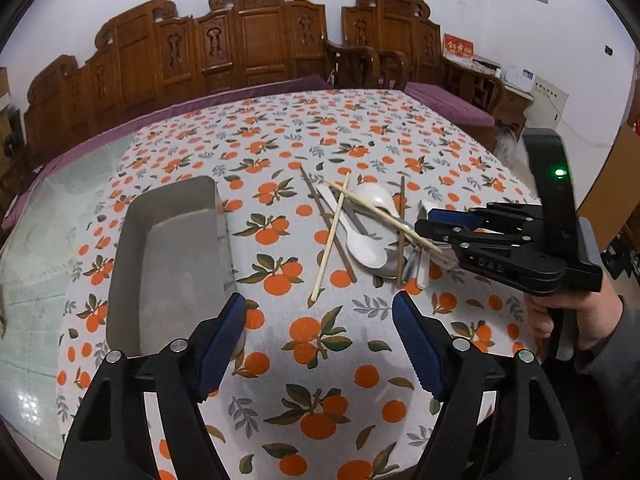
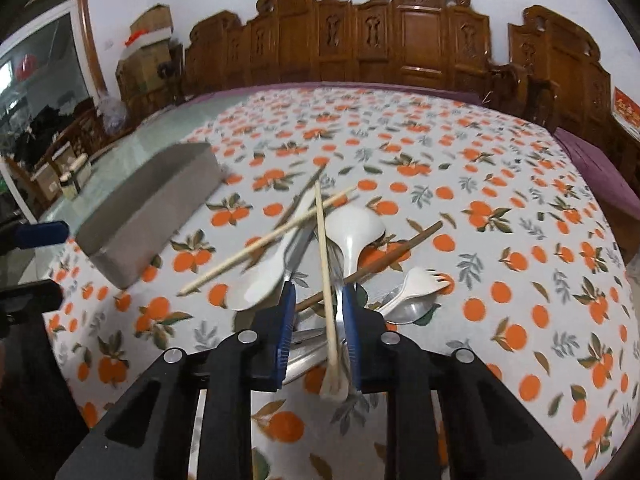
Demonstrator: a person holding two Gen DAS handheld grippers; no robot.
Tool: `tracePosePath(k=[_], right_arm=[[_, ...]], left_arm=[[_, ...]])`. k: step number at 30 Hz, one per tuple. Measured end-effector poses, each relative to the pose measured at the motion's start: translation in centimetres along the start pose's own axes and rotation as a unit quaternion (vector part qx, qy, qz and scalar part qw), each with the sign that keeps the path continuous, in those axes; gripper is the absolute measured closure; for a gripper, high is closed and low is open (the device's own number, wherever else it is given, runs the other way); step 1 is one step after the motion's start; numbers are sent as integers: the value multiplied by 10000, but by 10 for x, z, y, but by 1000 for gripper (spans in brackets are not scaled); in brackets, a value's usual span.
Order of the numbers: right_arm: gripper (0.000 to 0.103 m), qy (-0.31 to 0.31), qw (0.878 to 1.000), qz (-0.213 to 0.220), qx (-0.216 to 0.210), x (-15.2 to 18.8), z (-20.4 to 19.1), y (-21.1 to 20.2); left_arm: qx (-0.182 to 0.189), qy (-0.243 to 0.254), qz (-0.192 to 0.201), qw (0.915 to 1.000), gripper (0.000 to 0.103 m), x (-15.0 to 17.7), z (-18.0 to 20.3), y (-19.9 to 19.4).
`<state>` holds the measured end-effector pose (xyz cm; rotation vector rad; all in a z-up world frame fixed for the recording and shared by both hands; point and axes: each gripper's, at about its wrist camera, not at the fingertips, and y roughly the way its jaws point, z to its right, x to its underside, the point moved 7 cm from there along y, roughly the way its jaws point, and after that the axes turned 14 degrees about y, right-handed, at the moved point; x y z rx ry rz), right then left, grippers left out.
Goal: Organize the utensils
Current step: 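Lower the right gripper onto the utensil pile and grasp a wooden chopstick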
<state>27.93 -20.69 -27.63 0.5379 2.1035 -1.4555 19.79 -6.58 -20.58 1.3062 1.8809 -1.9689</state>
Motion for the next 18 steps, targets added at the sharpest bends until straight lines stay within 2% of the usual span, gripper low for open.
tracePosePath(k=[8, 12, 18], right_arm=[[78, -119, 9997, -215, -33, 6, 4, 20], [96, -316, 9991, -280, -53, 7, -3, 23], [97, -289, 9987, -427, -58, 13, 1, 28]], left_arm=[[-12, 4, -127, 9999, 30, -3, -3, 18], [-57, -15, -120, 9999, 30, -9, -5, 27], [-137, 48, -166, 9998, 30, -19, -5, 38]])
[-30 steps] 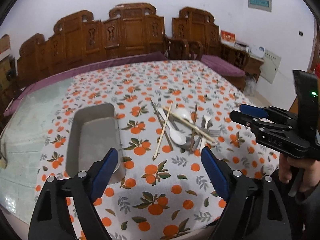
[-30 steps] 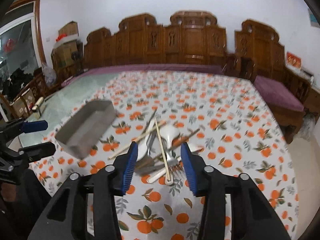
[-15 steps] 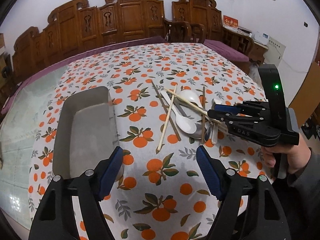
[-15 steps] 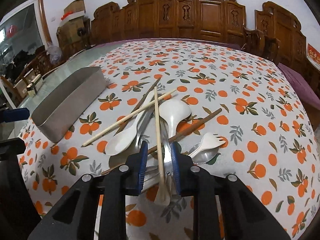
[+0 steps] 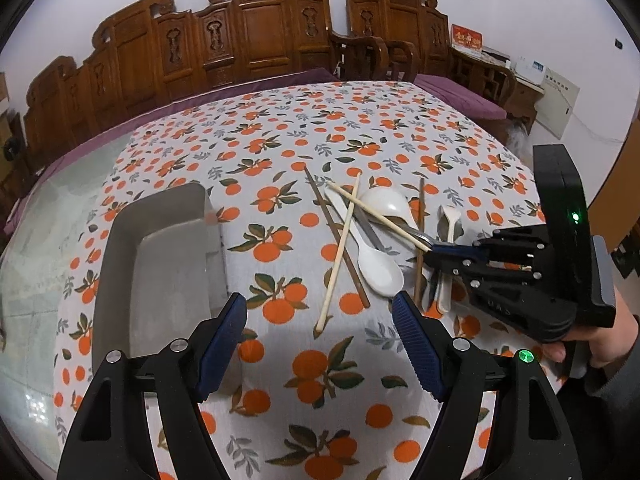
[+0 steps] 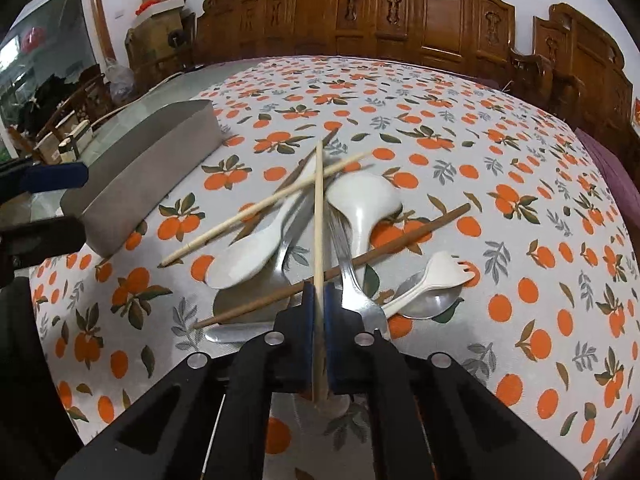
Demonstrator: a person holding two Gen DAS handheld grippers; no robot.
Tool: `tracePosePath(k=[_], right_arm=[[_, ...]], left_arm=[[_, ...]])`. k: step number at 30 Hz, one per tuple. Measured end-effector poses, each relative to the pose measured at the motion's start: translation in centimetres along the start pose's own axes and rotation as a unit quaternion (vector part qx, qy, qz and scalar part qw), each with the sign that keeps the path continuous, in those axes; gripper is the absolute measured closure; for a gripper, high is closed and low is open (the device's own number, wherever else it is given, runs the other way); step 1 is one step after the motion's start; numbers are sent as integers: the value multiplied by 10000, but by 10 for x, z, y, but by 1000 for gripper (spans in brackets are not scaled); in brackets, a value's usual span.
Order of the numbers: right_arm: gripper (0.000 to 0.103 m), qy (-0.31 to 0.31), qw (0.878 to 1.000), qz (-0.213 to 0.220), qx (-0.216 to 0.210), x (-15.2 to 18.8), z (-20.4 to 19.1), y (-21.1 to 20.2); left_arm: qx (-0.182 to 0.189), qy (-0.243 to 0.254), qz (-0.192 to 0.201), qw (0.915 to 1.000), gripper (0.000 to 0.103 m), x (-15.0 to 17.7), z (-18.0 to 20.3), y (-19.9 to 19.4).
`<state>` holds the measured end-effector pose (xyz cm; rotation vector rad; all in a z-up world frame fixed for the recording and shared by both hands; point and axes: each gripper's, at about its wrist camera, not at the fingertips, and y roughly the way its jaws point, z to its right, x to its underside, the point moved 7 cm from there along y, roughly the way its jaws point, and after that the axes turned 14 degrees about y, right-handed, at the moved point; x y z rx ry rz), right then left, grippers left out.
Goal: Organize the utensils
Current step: 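Lower the right gripper onto the utensil pile and grasp a wooden chopstick, then carry the chopstick with the right gripper over the grey metal tray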
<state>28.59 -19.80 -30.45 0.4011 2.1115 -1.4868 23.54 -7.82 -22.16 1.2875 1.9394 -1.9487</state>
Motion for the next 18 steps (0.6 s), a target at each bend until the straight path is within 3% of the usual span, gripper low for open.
tracePosePath(k=[4, 7, 11, 18], right_arm=[[98, 163, 9997, 68, -147, -1, 3, -5], [98, 354, 9987, 215, -308, -4, 5, -18], [97, 635, 9956, 608, -314, -10, 13, -42], [97, 780, 9945, 689, -85, -12, 29, -40]], left_arm=[[-7, 18, -85, 10000, 34, -1, 2, 8], [36, 96, -180, 9998, 44, -3, 6, 17], [185, 193, -294, 9992, 56, -7, 12, 33], [212, 238, -581, 9978, 69, -9, 14, 67]])
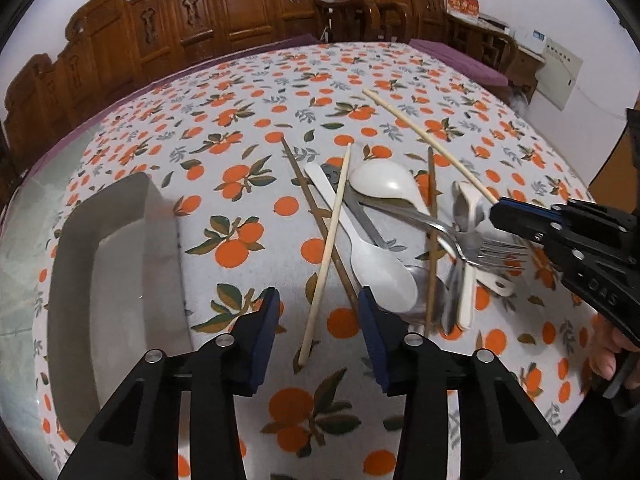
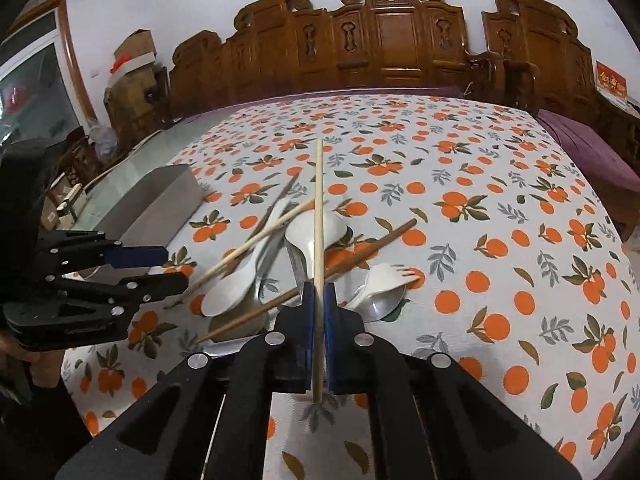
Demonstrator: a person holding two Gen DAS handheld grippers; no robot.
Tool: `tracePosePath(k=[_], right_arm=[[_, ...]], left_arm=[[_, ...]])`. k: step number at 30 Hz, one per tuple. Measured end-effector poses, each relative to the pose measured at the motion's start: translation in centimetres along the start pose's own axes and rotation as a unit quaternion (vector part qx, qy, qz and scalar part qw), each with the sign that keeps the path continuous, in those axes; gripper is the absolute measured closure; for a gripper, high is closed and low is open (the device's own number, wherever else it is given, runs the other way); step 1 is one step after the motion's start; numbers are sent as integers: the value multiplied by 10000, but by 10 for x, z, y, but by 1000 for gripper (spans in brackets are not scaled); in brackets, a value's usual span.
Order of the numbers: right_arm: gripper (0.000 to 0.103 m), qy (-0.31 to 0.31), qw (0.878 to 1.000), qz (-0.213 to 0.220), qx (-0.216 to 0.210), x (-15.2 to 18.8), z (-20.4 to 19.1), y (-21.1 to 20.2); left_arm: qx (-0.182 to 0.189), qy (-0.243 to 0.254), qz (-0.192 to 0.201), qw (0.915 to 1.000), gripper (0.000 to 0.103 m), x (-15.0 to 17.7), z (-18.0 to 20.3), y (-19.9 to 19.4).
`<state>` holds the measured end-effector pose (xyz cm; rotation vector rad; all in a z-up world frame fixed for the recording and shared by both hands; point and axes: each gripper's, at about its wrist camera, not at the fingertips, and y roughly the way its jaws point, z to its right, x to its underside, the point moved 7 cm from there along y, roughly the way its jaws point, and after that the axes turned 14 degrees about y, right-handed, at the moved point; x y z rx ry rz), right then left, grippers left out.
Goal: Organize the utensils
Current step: 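Carry the chopstick with the right gripper over the grey metal tray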
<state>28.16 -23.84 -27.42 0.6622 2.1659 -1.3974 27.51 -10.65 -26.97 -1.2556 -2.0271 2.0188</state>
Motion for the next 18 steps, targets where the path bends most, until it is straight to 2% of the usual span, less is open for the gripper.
tracePosePath(k=[7, 11, 12, 14, 18], right_arm=[[97, -33, 10000, -24, 40, 6, 3, 5], [97, -25, 10000, -61, 59, 8, 2, 4], [97, -32, 9999, -69, 73, 9, 1, 4], [97, -55, 9999, -80, 104, 10, -2, 2], [97, -209, 9996, -35, 166, 13, -16, -6]], left_arm=[[-65, 48, -440, 9990, 85, 6, -3, 27], [97, -68, -407, 9991, 88, 7, -7, 28], [140, -81, -400, 9991, 95, 7, -6, 29], [193, -93, -400, 9990, 98, 8, -5, 28], [187, -148, -332, 9992, 99, 10, -6, 16]])
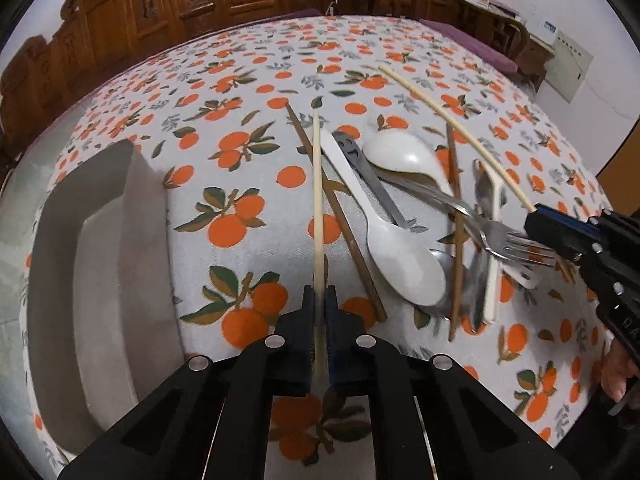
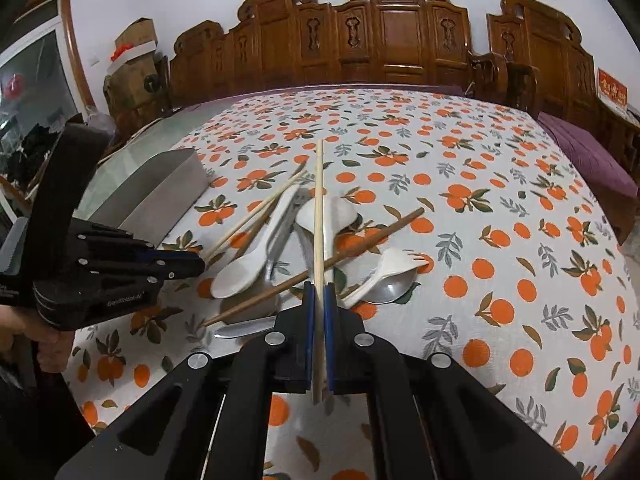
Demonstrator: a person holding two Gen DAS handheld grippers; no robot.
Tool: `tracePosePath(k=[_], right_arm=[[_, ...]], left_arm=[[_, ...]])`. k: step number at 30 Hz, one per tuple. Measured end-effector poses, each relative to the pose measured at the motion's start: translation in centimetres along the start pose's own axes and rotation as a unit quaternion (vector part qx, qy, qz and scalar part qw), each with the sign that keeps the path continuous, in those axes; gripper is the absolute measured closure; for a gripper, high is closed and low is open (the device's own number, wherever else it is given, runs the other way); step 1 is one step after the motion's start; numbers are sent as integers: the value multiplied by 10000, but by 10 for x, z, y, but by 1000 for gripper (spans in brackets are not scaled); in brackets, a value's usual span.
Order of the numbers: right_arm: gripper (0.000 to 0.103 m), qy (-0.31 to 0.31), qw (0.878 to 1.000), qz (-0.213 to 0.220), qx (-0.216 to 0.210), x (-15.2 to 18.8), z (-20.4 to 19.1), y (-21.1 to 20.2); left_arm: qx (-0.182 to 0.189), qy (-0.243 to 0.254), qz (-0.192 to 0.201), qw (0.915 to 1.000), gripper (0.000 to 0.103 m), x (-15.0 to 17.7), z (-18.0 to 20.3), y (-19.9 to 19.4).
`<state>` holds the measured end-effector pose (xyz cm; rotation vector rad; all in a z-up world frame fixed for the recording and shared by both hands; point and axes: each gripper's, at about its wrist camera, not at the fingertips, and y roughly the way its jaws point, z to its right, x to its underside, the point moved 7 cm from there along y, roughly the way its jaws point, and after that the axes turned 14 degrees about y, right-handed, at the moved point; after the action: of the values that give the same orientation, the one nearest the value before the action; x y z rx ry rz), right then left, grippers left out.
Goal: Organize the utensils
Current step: 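Carry the chopstick with the right gripper over the grey metal tray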
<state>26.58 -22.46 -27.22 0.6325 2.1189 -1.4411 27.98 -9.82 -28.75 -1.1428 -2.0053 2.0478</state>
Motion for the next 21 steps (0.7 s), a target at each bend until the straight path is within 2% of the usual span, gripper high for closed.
tracePosePath(k=[8, 13, 21], right_arm=[[97, -20, 9999, 160, -7, -8, -21, -25], [97, -74, 9997, 182, 169, -10, -29, -35], [97, -214, 9991, 269, 246, -16, -51, -46]], left_arm=[[1, 90, 429, 9990, 99, 4, -5, -58], [-41, 135, 648, 9978, 99, 6, -15, -90], [-159, -10, 743, 9971, 99, 21, -47, -115]])
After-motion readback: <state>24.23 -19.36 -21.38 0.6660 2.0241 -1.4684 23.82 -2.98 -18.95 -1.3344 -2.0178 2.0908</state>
